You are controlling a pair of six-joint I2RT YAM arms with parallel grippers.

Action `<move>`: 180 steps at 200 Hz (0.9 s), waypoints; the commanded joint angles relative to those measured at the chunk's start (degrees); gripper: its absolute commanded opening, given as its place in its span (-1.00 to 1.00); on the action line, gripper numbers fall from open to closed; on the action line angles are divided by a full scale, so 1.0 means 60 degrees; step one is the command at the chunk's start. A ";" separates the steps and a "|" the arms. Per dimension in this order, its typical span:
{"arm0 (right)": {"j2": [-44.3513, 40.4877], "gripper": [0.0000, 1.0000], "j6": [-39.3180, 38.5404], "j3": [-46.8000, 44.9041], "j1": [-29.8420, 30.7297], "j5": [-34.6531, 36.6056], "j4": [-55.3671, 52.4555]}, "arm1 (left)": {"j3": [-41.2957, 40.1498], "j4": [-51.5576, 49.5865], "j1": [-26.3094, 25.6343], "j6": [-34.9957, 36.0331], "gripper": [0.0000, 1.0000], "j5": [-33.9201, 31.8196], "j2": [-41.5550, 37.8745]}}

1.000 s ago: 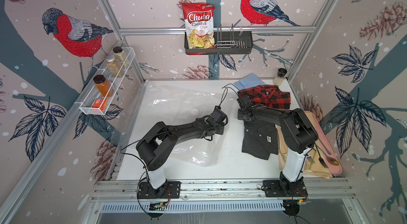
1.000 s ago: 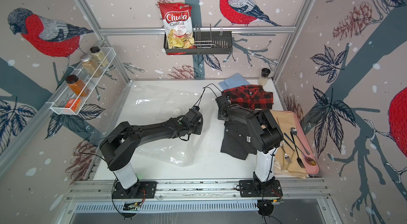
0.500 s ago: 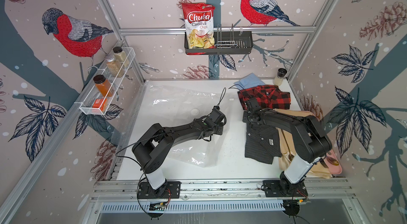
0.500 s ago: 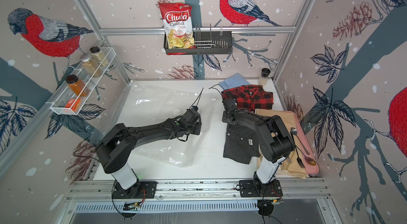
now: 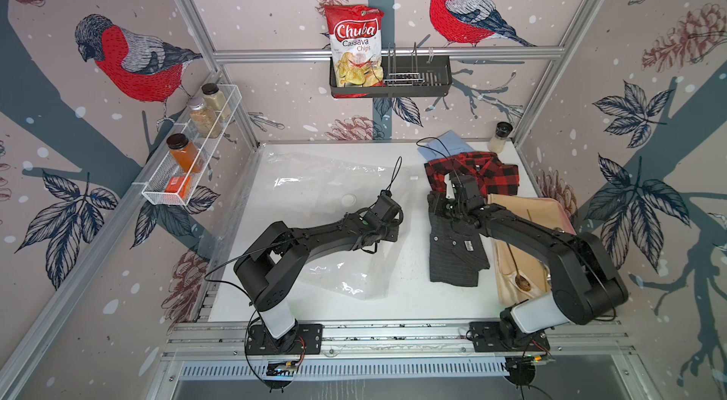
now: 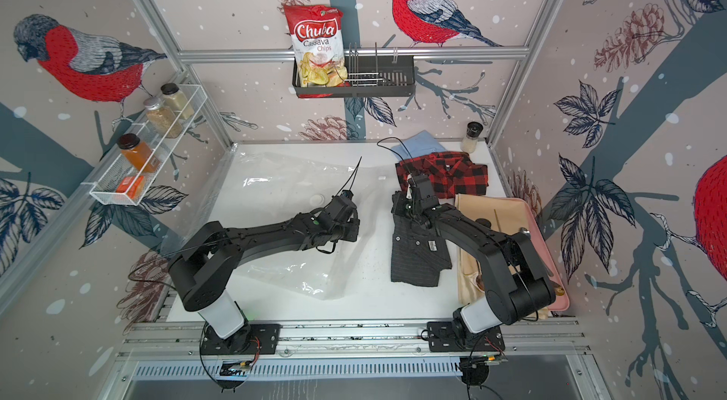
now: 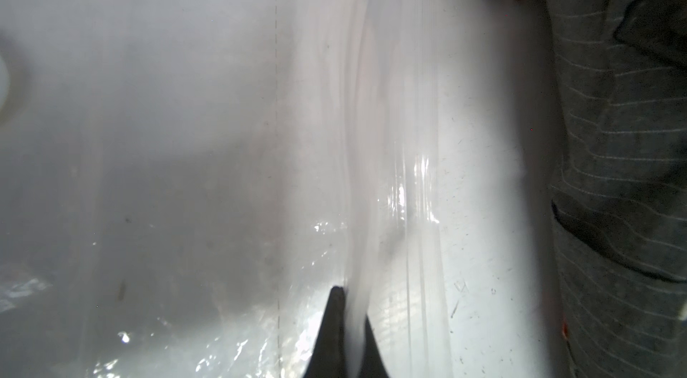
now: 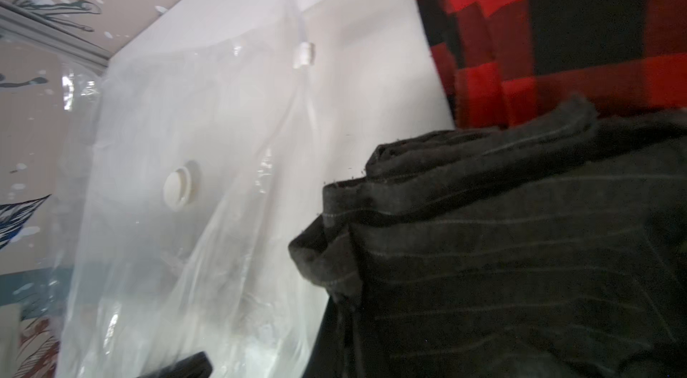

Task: Place the folded shirt into the vacuum bag
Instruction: Pick up the shirt from the center of the board, then place the shirt in the vacuum bag.

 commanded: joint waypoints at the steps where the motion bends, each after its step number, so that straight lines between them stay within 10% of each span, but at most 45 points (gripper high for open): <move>1: 0.0098 -1.00 0.0734 0.0047 0.0263 -0.0551 0.1180 | -0.0013 0.0419 0.0011 -0.0105 -1.00 0.0033 0.0033; 180: 0.2843 -1.00 0.1887 0.0040 0.0919 -0.1241 0.3872 | -0.0647 0.1370 0.0017 -0.0404 -1.00 0.0806 -0.0653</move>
